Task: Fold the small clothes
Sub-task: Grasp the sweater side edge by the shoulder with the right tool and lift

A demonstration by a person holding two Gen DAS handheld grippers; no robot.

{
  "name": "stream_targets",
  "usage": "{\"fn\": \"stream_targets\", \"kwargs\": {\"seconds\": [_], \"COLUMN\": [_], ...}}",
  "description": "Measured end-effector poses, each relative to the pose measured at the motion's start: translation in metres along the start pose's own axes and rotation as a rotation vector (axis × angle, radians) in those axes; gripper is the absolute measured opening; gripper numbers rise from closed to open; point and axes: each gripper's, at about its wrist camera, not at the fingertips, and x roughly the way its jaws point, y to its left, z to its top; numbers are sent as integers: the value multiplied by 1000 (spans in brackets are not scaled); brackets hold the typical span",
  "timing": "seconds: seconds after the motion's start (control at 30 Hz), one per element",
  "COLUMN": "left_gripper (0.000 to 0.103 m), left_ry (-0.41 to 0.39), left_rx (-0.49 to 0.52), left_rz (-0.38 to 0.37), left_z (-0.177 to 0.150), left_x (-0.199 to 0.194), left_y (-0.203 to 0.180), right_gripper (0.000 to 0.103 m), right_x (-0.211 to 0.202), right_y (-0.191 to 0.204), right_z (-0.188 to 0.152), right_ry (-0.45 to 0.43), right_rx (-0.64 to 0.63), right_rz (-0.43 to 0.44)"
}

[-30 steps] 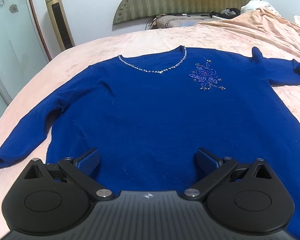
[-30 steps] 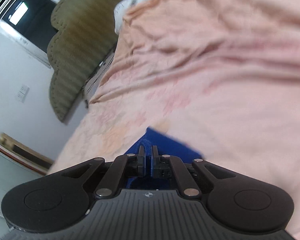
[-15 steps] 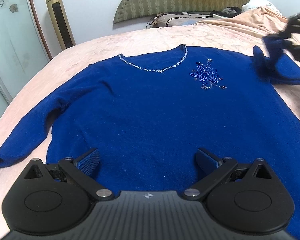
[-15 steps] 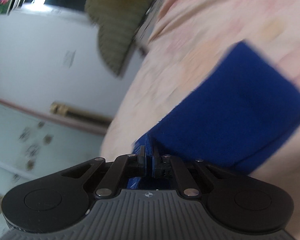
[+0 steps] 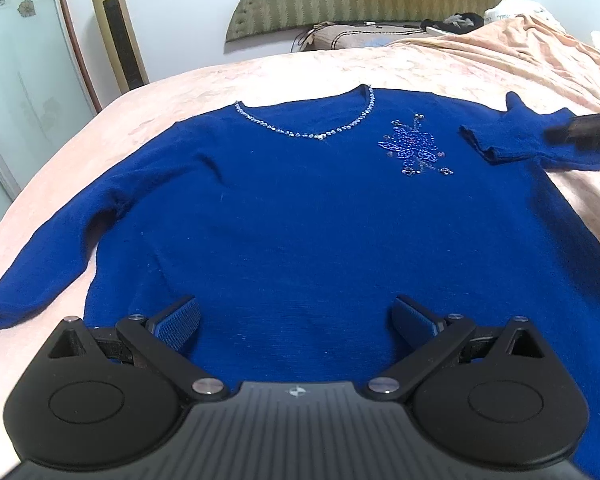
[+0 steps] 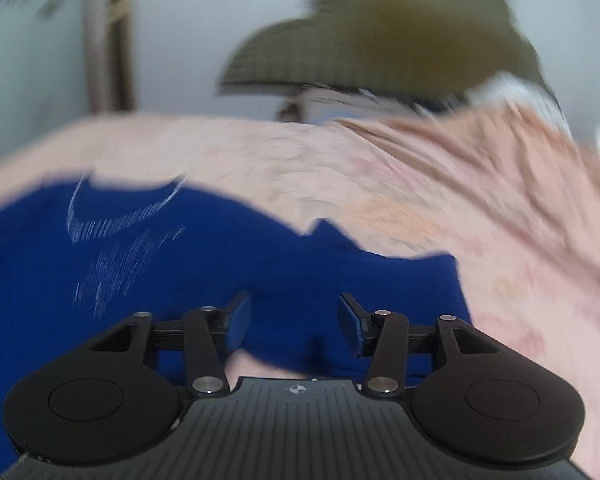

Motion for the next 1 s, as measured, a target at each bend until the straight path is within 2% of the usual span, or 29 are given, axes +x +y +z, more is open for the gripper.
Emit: {"fn": "stream_targets", "kwargs": {"seconds": [0.13,0.33,0.43,0.47,0.53,0.6,0.63,0.7,0.77,0.9,1.0], "left_gripper": [103,103,103,103,103,103,103,103,103,103,103], "left_ry": [-6,3,-7,-6,-3,-4,-7,-16,-15,-17,-26], "left_rx": [5,-27,-18,-17,-21,-25,-24,-21,-22,-24,-25], "left_rz": [11,3,11,13,12,10,12,21,27,34,55], "left_z": [-1,0,-1,-1,0,1,1,1,2,6,10], "left_x": [-2,-3,-5,-5,-5,-6,-7,-9,-9,-8,-8], "left_y": [2,9,10,10,12,14,15,17,19,26,34], "right_gripper": [61,61,58,56,42,22,17,7,4,4,4], "right_x": [11,43,52,55,60,65,64,57,49,23,3], "right_y": [54,68,71,73,74,77,76,71,55,-13,-71], "right_z": [-7,-2,-2,0,3,3,4,10,21,45,54], "right_ry": [-1,-14,-41,-43,-47,-9,-2,9,-1,-30,-92], "right_rx": [-285,-431,-467,-475,-486,-497,-488,-415,-286,125,380], "right_rz": [-48,-257,-263,-264,-260,-254,-230,-183,-139,-34,-10]}}
